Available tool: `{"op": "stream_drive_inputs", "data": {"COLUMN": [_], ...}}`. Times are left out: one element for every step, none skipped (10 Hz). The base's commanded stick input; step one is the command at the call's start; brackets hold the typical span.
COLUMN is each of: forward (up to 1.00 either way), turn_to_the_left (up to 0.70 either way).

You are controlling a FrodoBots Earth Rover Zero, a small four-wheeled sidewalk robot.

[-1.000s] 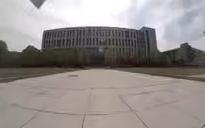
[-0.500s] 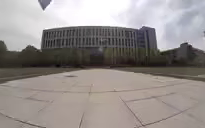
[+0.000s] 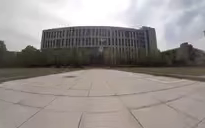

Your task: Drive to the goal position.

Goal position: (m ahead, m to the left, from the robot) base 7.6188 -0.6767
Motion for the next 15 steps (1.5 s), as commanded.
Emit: {"op": "stream_drive_inputs", "data": {"forward": [0.70, 0.70, 0.70, 0.70, 0.70, 0.70, 0.70, 0.70, 0.70, 0.70, 0.70, 0.70, 0.70, 0.70, 0.70], "turn_to_the_left": [0.00, 0.00, 0.00, 0.00, 0.00, 0.00, 0.00, 0.00, 0.00, 0.00, 0.00, 0.00, 0.00, 0.00, 0.00]}}
